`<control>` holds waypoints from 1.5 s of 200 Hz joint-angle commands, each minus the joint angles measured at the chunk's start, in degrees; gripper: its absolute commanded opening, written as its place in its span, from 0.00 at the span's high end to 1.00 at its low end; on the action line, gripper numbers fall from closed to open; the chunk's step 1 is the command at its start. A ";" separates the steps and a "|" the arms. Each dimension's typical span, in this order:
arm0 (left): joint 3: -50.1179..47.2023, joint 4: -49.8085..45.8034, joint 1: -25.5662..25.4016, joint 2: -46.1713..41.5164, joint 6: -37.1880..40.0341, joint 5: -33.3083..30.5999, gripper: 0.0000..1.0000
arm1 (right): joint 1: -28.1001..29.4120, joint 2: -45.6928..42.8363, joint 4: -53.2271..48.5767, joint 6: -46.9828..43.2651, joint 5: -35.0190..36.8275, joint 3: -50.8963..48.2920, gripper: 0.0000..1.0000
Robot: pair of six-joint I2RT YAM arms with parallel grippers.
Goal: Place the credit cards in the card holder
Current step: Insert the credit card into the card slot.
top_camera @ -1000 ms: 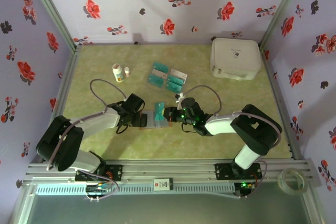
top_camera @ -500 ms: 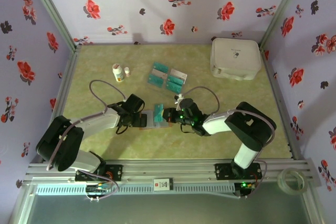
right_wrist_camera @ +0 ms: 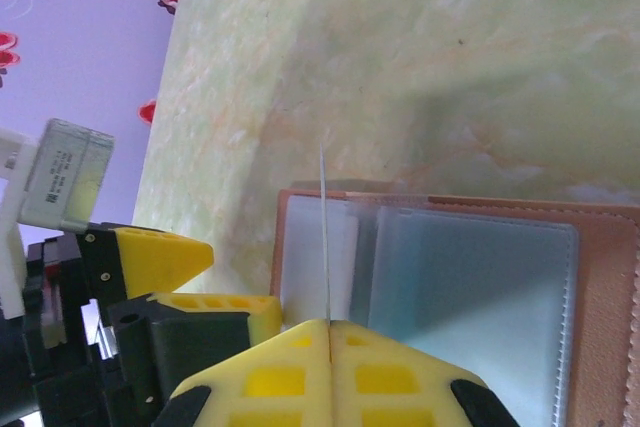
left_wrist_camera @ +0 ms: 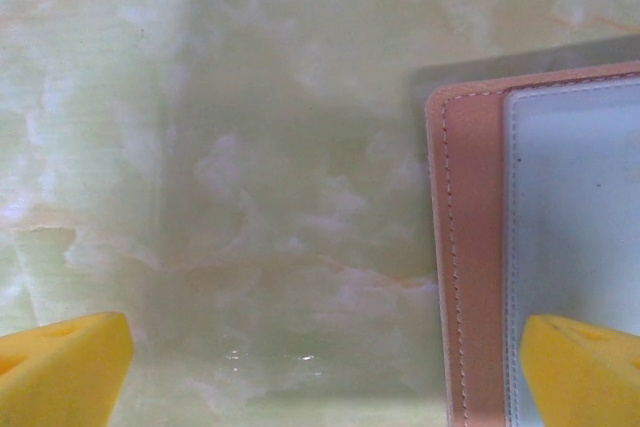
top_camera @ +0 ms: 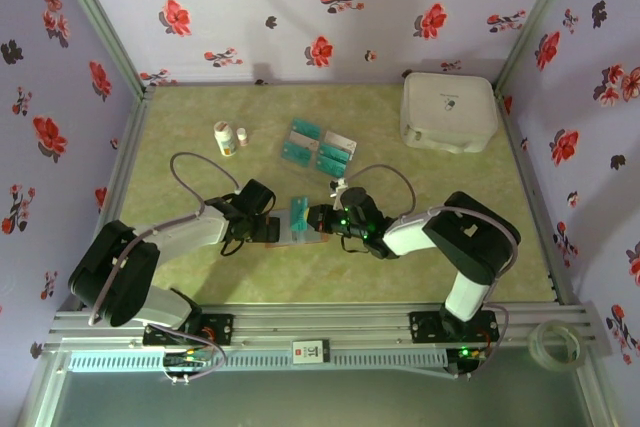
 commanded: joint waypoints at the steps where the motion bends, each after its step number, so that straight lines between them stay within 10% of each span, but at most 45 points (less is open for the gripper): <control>1: -1.13 -1.35 -0.39 0.40 -0.84 -1.74 0.00 | 0.34 1.56 2.56 0.55 -0.16 0.87 1.00; 300: -1.14 -1.28 -0.39 0.31 -0.73 -1.72 0.00 | 1.55 4.68 6.44 4.59 -1.38 -4.41 1.00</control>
